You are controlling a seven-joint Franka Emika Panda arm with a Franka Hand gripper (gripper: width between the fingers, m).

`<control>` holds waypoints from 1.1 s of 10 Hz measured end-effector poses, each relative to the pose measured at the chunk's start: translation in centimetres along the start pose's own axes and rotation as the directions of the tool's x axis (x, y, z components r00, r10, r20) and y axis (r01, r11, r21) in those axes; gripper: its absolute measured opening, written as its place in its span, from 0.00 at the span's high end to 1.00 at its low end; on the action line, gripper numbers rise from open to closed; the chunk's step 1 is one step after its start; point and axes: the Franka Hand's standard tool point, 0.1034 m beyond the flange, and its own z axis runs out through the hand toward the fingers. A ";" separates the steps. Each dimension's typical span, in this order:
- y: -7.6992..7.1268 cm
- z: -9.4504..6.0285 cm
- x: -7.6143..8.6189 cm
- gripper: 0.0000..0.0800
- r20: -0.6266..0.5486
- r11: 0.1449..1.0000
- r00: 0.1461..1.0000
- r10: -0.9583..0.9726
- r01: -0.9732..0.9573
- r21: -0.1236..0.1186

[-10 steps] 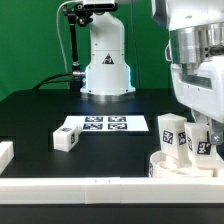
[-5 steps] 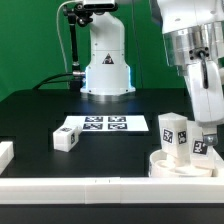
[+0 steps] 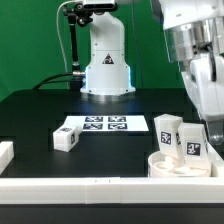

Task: Assemble stool

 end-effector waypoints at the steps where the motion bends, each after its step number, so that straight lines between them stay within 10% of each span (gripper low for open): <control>1: -0.4 -0.6 -0.3 0.19 0.005 0.996 0.996 -0.087 0.087 0.006; 6: -0.5 -0.7 -0.4 0.19 0.004 0.916 0.916 -0.401 0.401 0.005; 7: -0.3 -0.9 -0.6 0.19 0.017 0.828 0.829 -0.560 0.560 -0.036; 11: -0.3 -1.7 -1.2 0.19 0.043 0.572 0.574 -0.818 0.819 -0.044</control>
Offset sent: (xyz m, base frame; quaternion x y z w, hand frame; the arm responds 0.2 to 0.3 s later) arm 0.0000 0.0000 0.0000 0.0000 0.0000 -0.1938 0.9810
